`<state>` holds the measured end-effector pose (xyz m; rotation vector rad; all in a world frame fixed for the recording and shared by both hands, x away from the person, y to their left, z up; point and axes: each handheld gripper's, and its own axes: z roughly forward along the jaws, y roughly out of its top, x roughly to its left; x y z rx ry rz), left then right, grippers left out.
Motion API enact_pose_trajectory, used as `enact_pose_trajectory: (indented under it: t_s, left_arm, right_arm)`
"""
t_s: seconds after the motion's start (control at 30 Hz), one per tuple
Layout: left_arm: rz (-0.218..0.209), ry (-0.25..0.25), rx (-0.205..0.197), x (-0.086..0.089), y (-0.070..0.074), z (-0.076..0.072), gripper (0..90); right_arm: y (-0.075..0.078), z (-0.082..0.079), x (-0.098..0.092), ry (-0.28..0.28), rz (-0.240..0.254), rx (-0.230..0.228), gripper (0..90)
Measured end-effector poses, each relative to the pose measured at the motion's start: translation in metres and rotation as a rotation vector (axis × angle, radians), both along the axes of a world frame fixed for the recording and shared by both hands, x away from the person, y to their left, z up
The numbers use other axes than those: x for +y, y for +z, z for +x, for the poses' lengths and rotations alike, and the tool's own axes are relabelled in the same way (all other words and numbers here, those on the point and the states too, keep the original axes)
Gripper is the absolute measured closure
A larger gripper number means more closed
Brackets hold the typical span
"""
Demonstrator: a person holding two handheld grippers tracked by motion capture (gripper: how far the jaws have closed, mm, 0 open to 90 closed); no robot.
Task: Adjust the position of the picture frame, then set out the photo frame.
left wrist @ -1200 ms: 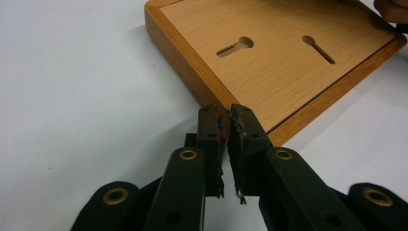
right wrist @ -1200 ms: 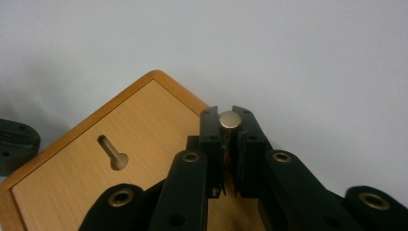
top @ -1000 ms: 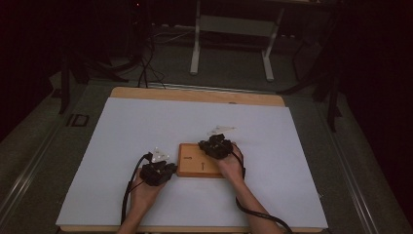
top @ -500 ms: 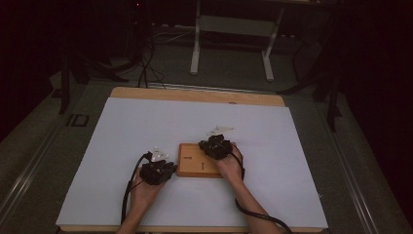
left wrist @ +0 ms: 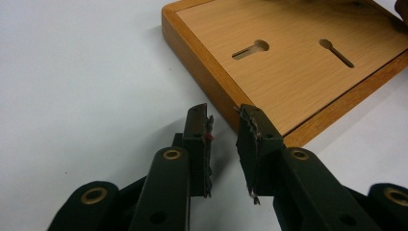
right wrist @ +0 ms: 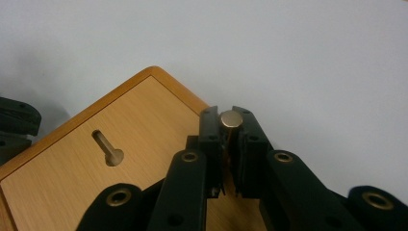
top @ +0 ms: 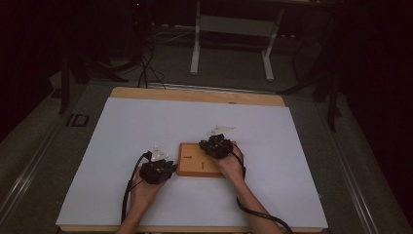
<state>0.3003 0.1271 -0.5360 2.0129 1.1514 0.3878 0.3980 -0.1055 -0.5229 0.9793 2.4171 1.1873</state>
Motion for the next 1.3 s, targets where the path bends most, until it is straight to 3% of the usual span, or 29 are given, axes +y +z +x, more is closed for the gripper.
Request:
enact_pose_trajectory:
  t_s: [0.27, 0.5, 0.97, 1.3]
  left_arm:
    - [-0.009, 0.007, -0.022, 0.002, 0.003, -0.001, 73.1]
    - [-0.019, -0.005, -0.041, 0.001, 0.004, -0.003, 72.3]
    - [-0.029, -0.058, -0.067, -0.002, 0.008, -0.006, 70.0]
    - [-0.031, -0.073, -0.076, -0.003, 0.009, -0.008, 69.7]
  right_arm:
    - [0.011, -0.001, -0.008, 0.029, 0.034, -0.034, 70.6]
    - [0.015, -0.001, -0.014, 0.075, 0.033, -0.050, 68.3]
    - [0.007, 0.004, -0.019, 0.113, 0.049, -0.032, 77.7]
    - [0.006, 0.007, -0.018, 0.123, 0.071, 0.016, 83.8]
